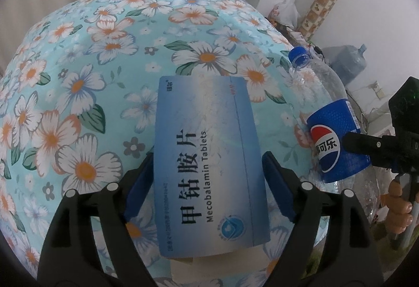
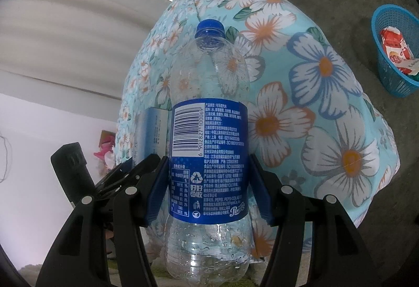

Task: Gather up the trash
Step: 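Lift the tablet box and Pepsi bottle and hold them above the bed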

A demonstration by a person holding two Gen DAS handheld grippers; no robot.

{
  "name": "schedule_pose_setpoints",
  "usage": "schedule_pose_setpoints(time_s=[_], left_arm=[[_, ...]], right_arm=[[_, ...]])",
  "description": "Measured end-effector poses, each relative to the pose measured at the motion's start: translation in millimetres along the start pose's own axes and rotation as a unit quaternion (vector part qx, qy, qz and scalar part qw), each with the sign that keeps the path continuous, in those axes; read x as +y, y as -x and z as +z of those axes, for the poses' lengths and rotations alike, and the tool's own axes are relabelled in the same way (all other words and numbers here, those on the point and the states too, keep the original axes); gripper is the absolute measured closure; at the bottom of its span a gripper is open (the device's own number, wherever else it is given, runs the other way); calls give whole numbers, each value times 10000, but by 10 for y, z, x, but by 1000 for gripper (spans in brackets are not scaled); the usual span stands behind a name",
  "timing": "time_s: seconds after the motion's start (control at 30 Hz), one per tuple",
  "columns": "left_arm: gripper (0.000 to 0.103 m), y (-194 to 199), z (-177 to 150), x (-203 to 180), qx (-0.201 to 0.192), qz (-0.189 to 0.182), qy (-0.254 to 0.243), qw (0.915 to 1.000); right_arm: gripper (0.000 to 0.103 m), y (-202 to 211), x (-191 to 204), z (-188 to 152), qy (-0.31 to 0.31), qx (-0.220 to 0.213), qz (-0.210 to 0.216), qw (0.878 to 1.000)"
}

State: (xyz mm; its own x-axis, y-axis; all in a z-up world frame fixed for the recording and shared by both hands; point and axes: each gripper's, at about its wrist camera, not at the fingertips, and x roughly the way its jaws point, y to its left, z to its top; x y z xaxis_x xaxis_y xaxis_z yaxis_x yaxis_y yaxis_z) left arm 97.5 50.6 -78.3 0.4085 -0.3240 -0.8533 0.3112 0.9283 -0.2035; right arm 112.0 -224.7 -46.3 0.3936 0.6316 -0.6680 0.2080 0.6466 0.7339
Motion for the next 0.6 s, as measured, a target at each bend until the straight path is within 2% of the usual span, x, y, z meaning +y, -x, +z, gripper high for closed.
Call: schedule_pose_setpoints(time_s=[0.4, 0.6], left_arm=[[24, -56, 34, -47, 22, 109, -92, 9999], [24, -70, 39, -73, 28, 193, -156, 9997]], right_arm=[[43, -19, 0, 21, -25, 124, 8, 9999], [40, -73, 83, 83, 169, 199, -178, 9995]])
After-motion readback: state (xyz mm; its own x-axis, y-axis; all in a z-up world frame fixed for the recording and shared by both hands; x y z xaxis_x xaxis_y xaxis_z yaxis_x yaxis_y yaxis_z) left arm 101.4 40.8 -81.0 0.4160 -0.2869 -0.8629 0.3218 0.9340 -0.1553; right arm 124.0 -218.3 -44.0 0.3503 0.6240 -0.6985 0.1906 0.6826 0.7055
